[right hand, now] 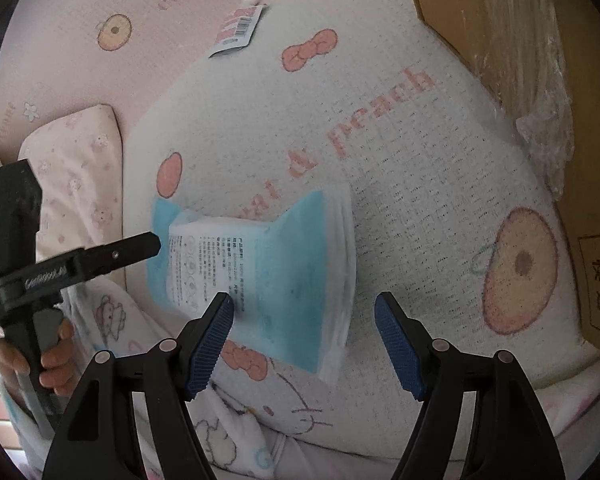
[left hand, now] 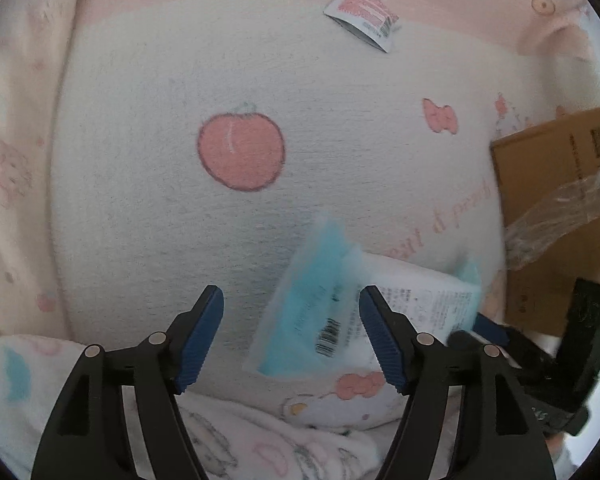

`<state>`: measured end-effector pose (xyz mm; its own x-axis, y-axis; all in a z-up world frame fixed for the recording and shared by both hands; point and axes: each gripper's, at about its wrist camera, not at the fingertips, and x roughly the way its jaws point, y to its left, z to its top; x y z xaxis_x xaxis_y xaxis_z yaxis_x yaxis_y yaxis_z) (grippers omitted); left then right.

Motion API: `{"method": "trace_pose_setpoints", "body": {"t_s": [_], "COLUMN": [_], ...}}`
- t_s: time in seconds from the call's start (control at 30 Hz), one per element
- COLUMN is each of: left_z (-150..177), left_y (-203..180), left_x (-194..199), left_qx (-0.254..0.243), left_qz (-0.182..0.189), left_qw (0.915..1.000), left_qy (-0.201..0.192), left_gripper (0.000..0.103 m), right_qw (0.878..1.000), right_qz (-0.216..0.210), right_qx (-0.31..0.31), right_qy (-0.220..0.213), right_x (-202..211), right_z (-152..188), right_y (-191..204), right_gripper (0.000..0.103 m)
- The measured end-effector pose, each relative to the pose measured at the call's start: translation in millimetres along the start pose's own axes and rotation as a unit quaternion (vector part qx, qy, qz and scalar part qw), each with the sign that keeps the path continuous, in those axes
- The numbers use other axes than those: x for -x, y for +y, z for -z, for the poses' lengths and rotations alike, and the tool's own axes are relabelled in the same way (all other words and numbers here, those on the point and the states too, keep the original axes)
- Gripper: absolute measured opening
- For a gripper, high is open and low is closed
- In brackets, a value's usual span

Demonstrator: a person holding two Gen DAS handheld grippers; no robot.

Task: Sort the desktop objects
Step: 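Close the right gripper on the wet-wipes pack, then lift the wet-wipes pack with the right gripper and swing toward the cardboard box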

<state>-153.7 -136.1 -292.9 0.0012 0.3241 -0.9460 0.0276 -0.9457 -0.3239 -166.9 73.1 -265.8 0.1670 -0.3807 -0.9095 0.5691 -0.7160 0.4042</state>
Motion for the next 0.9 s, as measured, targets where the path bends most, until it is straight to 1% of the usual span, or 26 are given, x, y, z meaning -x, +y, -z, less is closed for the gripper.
{"method": "trace_pose_setpoints", "body": {"t_s": [0.03, 0.07, 0.1, 0.17, 0.2, 0.3, 0.37, 0.4, 0.47, 0.5, 0.6, 0.73, 0.9], "left_z": [1.4, 3.8, 5.3, 6.4, 7.1, 10.6, 12.0, 13.0, 16.7, 18.0, 22.6, 29.3, 29.4], "left_y": [2.2, 3.2, 2.8, -0.5, -2.2, -6.1, -9.6, -11.3, -15.1, -16.6, -22.3, -35.2, -36.7], "left_x": [-2.1, -3.4, -5.4, -8.2, -9.2, -10.8, -12.8, -14.9, -19.6, -22.1, -21.7, -23.3, -32.8], "left_qx": [0.008, 0.012, 0.014, 0.005, 0.003, 0.01, 0.015, 0.018, 0.029, 0.034, 0.022, 0.007, 0.0], "left_qz": [0.027, 0.041, 0.045, 0.026, 0.026, 0.052, 0.052, 0.06, 0.094, 0.104, 0.091, 0.096, 0.093], "left_qw": [0.9996, 0.999, 0.9987, 0.9994, 0.9994, 0.9982, 0.9981, 0.9976, 0.9945, 0.9932, 0.9951, 0.995, 0.9955], "left_qy": [0.009, 0.014, 0.019, 0.021, 0.024, 0.029, 0.028, 0.029, 0.036, 0.04, 0.032, 0.027, 0.015], "left_gripper": [0.074, 0.074, 0.074, 0.074, 0.074, 0.074, 0.074, 0.074, 0.074, 0.074, 0.074, 0.074, 0.074], "right_qw": [1.0, 1.0, 1.0, 0.999, 0.999, 0.999, 0.999, 0.998, 0.998, 0.997, 0.996, 0.996, 0.996], "right_qz": [-0.002, -0.006, -0.012, -0.008, -0.005, -0.004, -0.003, -0.001, 0.005, 0.009, 0.019, 0.02, 0.02], "right_qx": [0.008, 0.014, 0.021, 0.033, 0.04, 0.046, 0.052, 0.058, 0.067, 0.073, 0.087, 0.082, 0.084], "right_qy": [-0.003, -0.003, -0.004, -0.004, -0.006, -0.005, -0.008, -0.009, -0.005, -0.003, -0.003, -0.002, -0.007], "right_x": [-0.1, -0.3, -0.3, 0.3, 0.4, -0.2, 0.5, 1.2, 0.5, 0.2, -1.0, -1.2, -4.1], "right_z": [0.1, 0.3, 0.5, 0.2, -0.1, -2.1, -2.9, -3.1, -3.4, -3.6, -4.4, -5.8, -8.9], "right_y": [1.5, 3.1, 5.4, 9.1, 11.7, 14.9, 16.5, 18.2, 21.8, 24.1, 29.4, 26.5, 24.8], "right_gripper": [0.068, 0.062, 0.06, 0.059, 0.059, 0.056, 0.054, 0.054, 0.053, 0.053, 0.052, 0.051, 0.05]}}
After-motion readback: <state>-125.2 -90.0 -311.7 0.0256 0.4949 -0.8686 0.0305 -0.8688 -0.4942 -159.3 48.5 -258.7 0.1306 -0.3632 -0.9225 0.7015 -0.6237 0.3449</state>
